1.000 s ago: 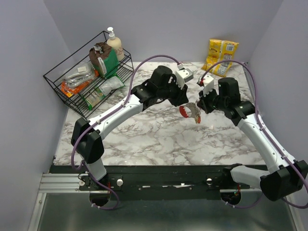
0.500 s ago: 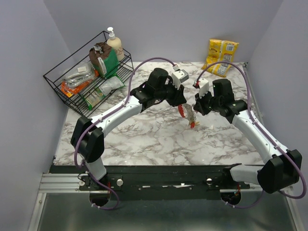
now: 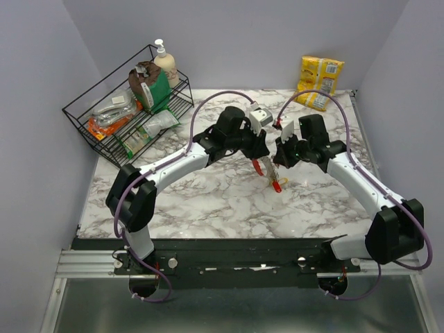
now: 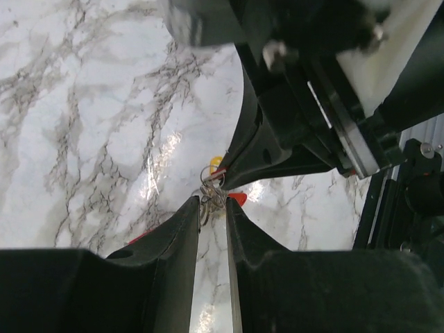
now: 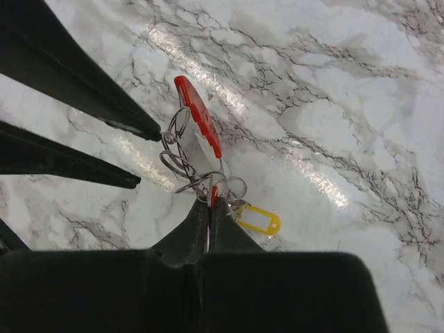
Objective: Remove the keys from the keyring
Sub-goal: Remove the key from the keyring.
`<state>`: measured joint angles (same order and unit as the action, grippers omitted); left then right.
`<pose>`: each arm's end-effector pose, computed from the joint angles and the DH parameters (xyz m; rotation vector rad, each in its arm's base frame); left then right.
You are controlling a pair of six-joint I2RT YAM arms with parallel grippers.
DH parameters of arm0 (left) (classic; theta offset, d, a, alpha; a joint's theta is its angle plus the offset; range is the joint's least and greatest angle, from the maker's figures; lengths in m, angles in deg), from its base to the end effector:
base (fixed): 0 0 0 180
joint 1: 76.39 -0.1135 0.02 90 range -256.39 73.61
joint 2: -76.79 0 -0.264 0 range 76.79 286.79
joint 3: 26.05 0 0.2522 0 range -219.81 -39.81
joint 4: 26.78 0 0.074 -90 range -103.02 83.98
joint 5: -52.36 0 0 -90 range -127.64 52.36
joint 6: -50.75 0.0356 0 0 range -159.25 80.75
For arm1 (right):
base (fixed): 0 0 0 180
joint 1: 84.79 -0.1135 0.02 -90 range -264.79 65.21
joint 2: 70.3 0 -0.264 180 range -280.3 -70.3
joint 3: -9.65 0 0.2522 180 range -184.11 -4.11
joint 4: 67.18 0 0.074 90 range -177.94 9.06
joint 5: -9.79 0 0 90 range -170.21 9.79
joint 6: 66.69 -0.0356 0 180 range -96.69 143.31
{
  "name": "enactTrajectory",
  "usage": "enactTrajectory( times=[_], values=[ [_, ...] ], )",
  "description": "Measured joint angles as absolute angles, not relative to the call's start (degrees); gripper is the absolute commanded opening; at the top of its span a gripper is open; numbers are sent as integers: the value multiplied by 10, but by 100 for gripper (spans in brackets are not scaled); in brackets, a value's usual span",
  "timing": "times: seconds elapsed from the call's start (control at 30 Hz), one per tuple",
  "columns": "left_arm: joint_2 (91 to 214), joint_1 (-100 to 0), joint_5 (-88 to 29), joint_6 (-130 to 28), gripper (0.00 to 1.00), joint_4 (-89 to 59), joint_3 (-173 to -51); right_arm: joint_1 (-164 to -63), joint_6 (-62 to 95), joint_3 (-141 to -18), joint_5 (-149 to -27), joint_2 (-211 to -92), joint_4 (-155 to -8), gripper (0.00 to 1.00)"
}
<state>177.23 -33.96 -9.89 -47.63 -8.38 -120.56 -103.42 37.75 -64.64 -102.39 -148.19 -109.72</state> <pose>0.2950 -0.2921 0.3036 0.9234 1.8864 -1.0370 0.2709 0.1055 0.2787 -0.8455 2.1972 0.4943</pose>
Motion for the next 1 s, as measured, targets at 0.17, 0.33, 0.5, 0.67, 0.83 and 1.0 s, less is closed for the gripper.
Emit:
enactTrajectory(
  times=[0.17, 0.33, 0.5, 0.67, 0.83, 1.0],
  values=[
    [1772, -335, -115, -476, 31, -103, -1155, -1034, 368, -646, -1030, -1509, -1088, 1],
    [1772, -335, -117, -477, 31, -130, -1110, -1034, 365, -646, -1033, -1519, -1087, 1],
    [1772, -335, -124, -482, 32, -145, -1102, -1034, 361, -646, -1035, -1521, -1084, 1],
    [1770, -335, -134, -487, 31, -144, -1111, -1034, 361, -646, -1034, -1518, -1082, 1],
    [1770, -335, -139, -488, 31, -133, -1144, -1034, 363, -646, -1032, -1502, -1080, 1],
    [1769, -334, -141, -490, 31, -126, -1165, -1034, 364, -646, -1025, -1488, -1080, 1]
  ],
)
